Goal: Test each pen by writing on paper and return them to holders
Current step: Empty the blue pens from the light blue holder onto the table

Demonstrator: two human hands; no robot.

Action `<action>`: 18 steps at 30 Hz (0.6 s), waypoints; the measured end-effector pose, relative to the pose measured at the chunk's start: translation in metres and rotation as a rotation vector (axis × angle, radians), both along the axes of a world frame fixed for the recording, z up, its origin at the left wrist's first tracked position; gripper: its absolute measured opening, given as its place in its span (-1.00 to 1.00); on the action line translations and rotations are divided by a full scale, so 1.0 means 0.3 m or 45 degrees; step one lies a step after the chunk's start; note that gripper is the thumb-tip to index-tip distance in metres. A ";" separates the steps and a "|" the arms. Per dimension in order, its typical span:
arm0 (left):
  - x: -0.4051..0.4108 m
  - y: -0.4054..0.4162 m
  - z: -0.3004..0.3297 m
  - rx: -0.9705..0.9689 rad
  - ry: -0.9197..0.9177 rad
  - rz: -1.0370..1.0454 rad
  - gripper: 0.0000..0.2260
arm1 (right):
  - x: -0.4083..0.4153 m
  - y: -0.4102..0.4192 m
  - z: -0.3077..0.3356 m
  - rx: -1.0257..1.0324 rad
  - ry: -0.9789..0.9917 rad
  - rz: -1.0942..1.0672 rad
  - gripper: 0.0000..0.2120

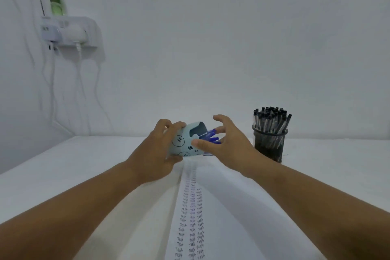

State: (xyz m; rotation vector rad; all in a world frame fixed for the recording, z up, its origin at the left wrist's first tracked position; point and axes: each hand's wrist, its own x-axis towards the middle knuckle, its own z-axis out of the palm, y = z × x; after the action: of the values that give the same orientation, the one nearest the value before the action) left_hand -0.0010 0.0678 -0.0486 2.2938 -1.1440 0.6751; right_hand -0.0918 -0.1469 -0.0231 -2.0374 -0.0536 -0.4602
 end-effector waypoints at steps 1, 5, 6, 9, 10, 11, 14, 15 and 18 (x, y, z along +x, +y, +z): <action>0.006 0.043 0.003 0.003 -0.007 0.015 -0.29 | 0.017 0.034 0.004 0.004 0.000 0.014 -0.24; 0.028 0.240 0.020 -0.014 -0.107 0.072 -0.27 | 0.086 0.179 -0.002 -0.018 -0.030 0.112 -0.68; 0.032 0.289 0.022 -0.016 -0.117 0.084 -0.26 | 0.101 0.214 -0.009 -0.031 -0.027 0.157 -0.76; 0.034 0.414 0.005 -0.033 -0.108 0.110 -0.24 | 0.127 0.302 -0.028 -0.103 -0.015 0.259 -0.92; 0.030 0.444 -0.009 -0.057 -0.088 0.115 -0.24 | 0.132 0.324 -0.036 -0.159 -0.033 0.272 -0.96; 0.028 0.467 -0.023 -0.086 -0.064 0.115 -0.23 | 0.135 0.342 -0.046 -0.223 -0.062 0.276 -0.96; 0.030 0.522 -0.052 -0.133 0.024 0.123 -0.21 | 0.144 0.380 -0.096 -0.361 -0.143 0.292 -0.91; 0.031 0.534 -0.052 -0.127 0.046 0.119 -0.21 | 0.144 0.385 -0.116 -0.390 -0.173 0.320 -0.91; 0.036 0.561 -0.045 -0.093 0.056 0.081 -0.21 | 0.150 0.388 -0.173 -0.513 -0.272 0.430 -0.89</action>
State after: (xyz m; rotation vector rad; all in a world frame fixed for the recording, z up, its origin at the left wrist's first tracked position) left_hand 0.0097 0.2360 -0.0620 2.2803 -1.0139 0.6750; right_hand -0.0469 -0.0304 -0.0751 -2.3009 -0.6563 -0.4771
